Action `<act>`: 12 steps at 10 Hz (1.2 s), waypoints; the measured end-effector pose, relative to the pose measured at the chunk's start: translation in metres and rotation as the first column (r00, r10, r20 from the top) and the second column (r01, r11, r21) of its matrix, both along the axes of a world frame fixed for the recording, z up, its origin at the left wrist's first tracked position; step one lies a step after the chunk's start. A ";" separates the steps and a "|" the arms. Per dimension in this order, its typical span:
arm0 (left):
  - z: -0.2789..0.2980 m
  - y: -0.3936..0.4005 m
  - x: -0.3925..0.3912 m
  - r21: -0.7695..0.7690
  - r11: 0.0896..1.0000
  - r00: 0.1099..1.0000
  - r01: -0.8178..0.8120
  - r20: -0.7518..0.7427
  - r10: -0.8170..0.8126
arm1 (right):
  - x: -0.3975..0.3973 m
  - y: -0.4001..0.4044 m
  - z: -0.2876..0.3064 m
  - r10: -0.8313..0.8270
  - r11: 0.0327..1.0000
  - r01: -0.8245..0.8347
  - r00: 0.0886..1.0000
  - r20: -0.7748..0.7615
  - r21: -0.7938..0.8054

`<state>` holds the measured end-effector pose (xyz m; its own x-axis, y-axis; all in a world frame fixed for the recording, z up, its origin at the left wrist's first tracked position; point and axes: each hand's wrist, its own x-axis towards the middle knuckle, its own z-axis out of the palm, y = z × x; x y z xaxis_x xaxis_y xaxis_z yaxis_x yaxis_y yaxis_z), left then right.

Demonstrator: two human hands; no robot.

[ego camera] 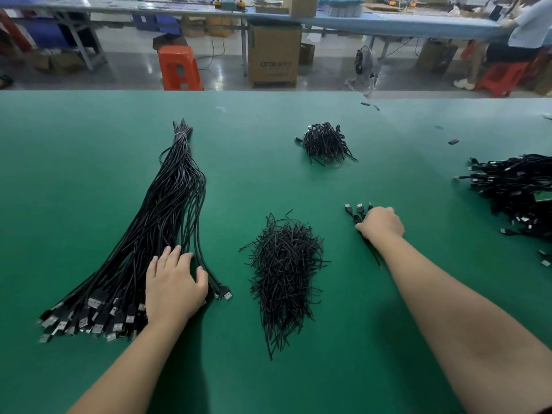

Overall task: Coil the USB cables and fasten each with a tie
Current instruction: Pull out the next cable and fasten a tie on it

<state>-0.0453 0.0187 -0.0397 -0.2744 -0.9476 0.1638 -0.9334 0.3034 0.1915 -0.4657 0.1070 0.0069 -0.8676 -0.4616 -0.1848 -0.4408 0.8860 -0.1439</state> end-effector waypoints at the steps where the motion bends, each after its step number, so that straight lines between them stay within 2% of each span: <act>1: 0.000 0.000 0.000 -0.001 1.000 1.000 -0.001 -0.004 0.001 | 0.001 0.003 -0.001 0.004 1.000 -0.004 1.000 -0.011 0.004; 2: -0.001 -0.001 0.001 -0.002 1.000 1.000 0.000 -0.005 0.000 | 0.004 0.004 0.002 0.024 0.999 -0.023 0.999 -0.038 0.034; 3: -0.002 -0.001 0.000 -0.002 1.000 1.000 -0.001 -0.007 0.001 | 0.012 0.004 0.010 0.084 0.995 -0.073 0.977 -0.194 0.063; 4: -0.002 -0.001 0.000 0.003 1.000 1.000 -0.001 0.000 0.001 | 0.032 -0.006 0.032 0.205 0.965 -0.243 0.934 -0.291 -0.098; 5: -0.001 -0.001 0.001 0.007 1.000 1.000 0.001 0.006 -0.001 | 0.078 -0.025 0.065 0.430 0.825 -0.470 0.882 -0.193 -0.312; 6: -0.001 -0.001 0.001 0.007 1.000 1.000 0.002 0.009 -0.002 | 0.148 -0.031 0.092 0.708 0.639 -0.683 0.702 -0.078 -0.354; 7: -0.001 -0.002 0.002 0.000 1.000 1.000 0.009 -0.004 -0.009 | 0.218 -0.027 0.086 0.870 0.475 -0.835 0.493 0.004 -0.277; 8: -0.002 -0.003 0.003 0.000 1.000 1.000 0.020 -0.004 -0.020 | 0.268 -0.022 0.059 0.917 0.398 -0.911 0.394 0.063 -0.104; 10: -0.002 -0.005 0.005 0.029 0.999 0.998 0.032 -0.046 -0.031 | 0.294 -0.024 0.026 0.874 0.477 -0.879 0.477 0.094 0.022; 12: -0.001 -0.005 0.007 0.043 0.997 0.997 0.065 -0.043 -0.063 | 0.298 -0.025 0.016 0.830 0.547 -0.837 0.543 0.129 0.006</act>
